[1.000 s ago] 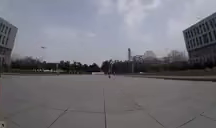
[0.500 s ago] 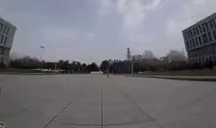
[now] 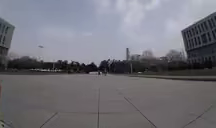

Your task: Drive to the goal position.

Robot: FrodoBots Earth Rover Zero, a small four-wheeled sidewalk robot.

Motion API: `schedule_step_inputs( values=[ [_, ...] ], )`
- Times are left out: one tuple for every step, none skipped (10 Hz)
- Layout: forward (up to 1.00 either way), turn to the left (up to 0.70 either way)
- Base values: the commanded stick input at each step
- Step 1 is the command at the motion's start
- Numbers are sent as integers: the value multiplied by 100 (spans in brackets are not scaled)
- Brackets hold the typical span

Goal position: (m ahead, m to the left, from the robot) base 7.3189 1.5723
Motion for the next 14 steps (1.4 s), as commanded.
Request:
schedule_step_inputs(
  values=[
    [85, 0],
    [85, 0],
    [85, 0],
    [85, 0],
    [85, 0],
    [85, 0],
    [85, 0],
    [85, 11],
    [85, 18],
    [85, 0],
    [85, 0],
    [85, 0],
    [85, 0],
    [85, 0]
  ],
)
